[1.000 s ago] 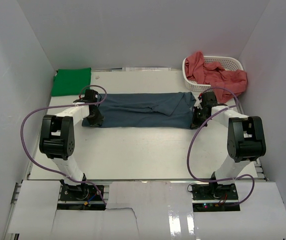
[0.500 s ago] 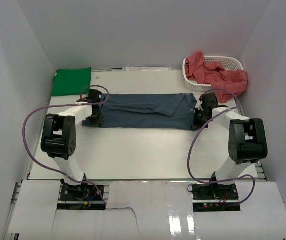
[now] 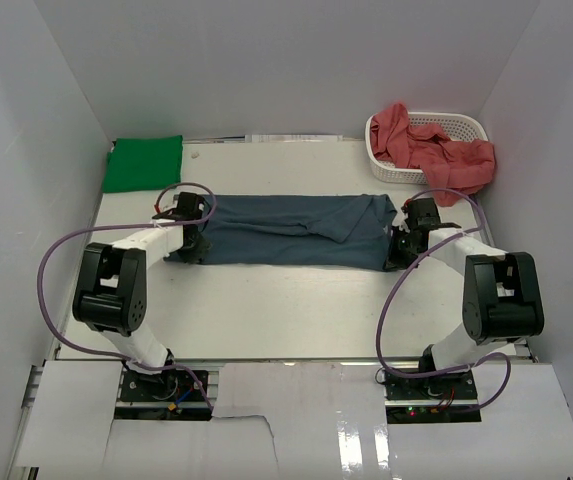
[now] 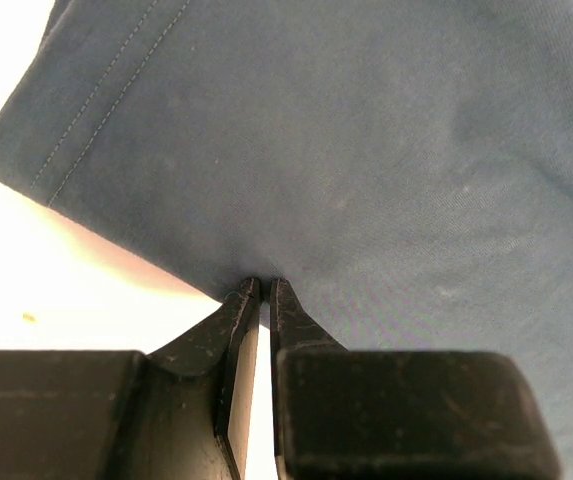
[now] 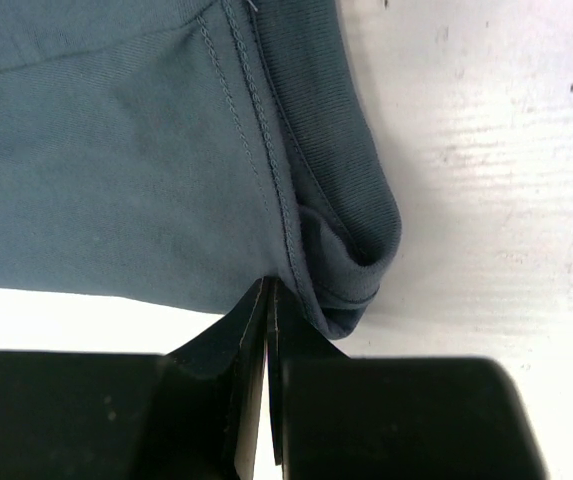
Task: Fold and stack the t-shirts
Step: Fold the other side of the tshirt into a rectangle
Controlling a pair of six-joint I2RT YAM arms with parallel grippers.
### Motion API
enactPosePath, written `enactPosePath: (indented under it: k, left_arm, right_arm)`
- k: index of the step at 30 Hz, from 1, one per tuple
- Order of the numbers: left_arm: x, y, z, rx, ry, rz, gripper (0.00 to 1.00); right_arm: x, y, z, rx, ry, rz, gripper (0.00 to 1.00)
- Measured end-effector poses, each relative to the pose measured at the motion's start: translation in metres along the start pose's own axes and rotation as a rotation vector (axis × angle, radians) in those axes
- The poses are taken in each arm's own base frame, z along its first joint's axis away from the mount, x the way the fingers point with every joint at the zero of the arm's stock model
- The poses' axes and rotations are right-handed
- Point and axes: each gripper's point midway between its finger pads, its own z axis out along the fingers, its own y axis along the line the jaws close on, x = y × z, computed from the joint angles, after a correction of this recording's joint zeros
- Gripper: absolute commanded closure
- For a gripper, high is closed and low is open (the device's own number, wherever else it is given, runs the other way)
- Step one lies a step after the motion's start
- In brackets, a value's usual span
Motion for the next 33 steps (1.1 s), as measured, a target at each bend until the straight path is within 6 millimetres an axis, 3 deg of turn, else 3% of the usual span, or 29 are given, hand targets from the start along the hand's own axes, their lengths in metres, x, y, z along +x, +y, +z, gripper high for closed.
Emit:
enactPosePath:
  k: [5, 12, 20, 28, 33]
  left_arm:
    - [0.017, 0.009, -0.009, -0.004, 0.014, -0.025, 0.8]
    - [0.051, 0.038, -0.027, -0.056, 0.081, -0.05, 0.79]
    - [0.073, 0.054, -0.038, -0.124, 0.156, -0.047, 0.79]
    - [0.078, 0.064, -0.048, -0.182, 0.202, -0.019, 0.75]
    - [0.049, 0.045, -0.066, -0.148, 0.155, -0.001, 0.71]
  right_arm:
    - [0.006, -0.003, -0.003, 0.015, 0.014, 0.015, 0.92]
    - [0.018, -0.012, -0.01, 0.074, 0.048, 0.032, 0.92]
    - [0.05, -0.032, -0.029, 0.213, 0.139, 0.032, 0.86]
    - [0.06, -0.04, -0.041, 0.295, 0.189, 0.006, 0.76]
    - [0.031, -0.03, -0.058, 0.307, 0.146, -0.008, 0.72]
